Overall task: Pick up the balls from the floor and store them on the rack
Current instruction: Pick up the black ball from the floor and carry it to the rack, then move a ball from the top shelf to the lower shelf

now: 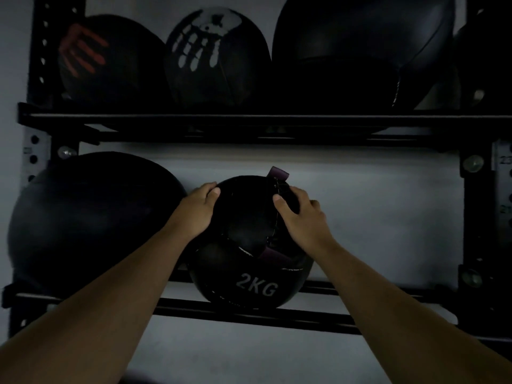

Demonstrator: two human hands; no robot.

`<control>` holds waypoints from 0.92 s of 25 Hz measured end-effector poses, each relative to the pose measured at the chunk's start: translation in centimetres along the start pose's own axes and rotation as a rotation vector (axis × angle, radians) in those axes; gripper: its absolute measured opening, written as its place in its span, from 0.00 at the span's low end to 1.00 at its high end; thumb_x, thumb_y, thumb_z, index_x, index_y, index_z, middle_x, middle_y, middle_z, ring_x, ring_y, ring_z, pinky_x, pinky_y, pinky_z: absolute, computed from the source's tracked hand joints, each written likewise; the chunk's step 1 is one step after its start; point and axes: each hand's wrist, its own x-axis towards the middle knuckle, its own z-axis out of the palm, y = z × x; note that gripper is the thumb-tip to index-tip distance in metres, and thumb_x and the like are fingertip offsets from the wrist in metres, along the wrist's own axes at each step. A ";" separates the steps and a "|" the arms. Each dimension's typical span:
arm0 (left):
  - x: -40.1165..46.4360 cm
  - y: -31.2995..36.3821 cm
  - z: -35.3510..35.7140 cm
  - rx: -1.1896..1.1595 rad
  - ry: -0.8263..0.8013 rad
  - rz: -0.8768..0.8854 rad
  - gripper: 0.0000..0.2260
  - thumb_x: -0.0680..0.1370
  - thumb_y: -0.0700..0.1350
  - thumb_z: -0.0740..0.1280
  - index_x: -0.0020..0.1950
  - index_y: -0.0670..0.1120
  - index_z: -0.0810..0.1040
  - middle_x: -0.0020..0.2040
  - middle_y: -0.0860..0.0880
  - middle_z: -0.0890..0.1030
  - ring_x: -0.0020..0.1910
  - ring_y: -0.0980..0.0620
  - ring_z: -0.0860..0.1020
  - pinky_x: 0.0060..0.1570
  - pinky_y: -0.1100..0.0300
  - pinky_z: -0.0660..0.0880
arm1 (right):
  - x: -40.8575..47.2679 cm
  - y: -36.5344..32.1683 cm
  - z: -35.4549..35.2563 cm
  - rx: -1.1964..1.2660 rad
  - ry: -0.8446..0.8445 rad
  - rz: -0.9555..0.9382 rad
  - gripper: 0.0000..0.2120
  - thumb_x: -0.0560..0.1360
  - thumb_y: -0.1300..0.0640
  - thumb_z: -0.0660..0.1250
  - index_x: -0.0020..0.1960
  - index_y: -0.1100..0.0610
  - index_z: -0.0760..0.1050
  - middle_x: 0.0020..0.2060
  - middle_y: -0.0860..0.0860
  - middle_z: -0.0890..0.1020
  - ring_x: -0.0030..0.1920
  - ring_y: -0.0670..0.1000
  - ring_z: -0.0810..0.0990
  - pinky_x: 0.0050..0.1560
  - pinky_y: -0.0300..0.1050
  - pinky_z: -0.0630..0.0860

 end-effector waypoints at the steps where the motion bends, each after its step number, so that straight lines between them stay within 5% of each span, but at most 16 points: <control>1: -0.1 0.9 -0.7 0.088 -0.037 0.010 0.22 0.89 0.54 0.54 0.81 0.49 0.69 0.80 0.41 0.72 0.77 0.40 0.71 0.73 0.52 0.67 | -0.3 -0.7 -1.0 -0.012 -0.004 -0.007 0.29 0.79 0.34 0.60 0.77 0.44 0.65 0.69 0.56 0.72 0.69 0.60 0.73 0.69 0.60 0.73; 6: -0.7 5.4 -4.2 0.302 -0.186 0.118 0.20 0.84 0.53 0.67 0.75 0.48 0.76 0.74 0.44 0.77 0.71 0.44 0.77 0.71 0.51 0.73 | -1.1 -5.3 -7.7 -0.078 0.138 -0.146 0.21 0.82 0.40 0.61 0.72 0.47 0.71 0.58 0.52 0.79 0.57 0.52 0.79 0.56 0.47 0.75; 12: 0.7 15.6 -7.8 0.278 0.011 0.287 0.20 0.82 0.53 0.70 0.72 0.48 0.79 0.71 0.45 0.79 0.64 0.46 0.78 0.65 0.54 0.74 | 0.3 -10.4 -19.1 -0.236 0.329 -0.321 0.13 0.82 0.46 0.63 0.61 0.51 0.77 0.46 0.52 0.82 0.47 0.51 0.80 0.48 0.44 0.71; 17: 3.5 25.3 -7.2 0.362 0.155 0.412 0.29 0.78 0.63 0.69 0.76 0.52 0.73 0.75 0.46 0.73 0.71 0.43 0.75 0.70 0.46 0.74 | 4.9 -11.7 -26.8 -0.297 0.443 -0.448 0.13 0.82 0.45 0.63 0.61 0.52 0.76 0.57 0.56 0.81 0.55 0.56 0.80 0.53 0.46 0.73; 23: 10.0 32.9 -5.5 -0.024 0.381 0.367 0.39 0.76 0.70 0.67 0.80 0.48 0.68 0.80 0.43 0.69 0.76 0.40 0.72 0.73 0.47 0.71 | 12.3 -11.2 -33.4 -0.240 0.479 -0.447 0.27 0.82 0.39 0.61 0.76 0.52 0.67 0.74 0.60 0.68 0.72 0.67 0.69 0.71 0.58 0.67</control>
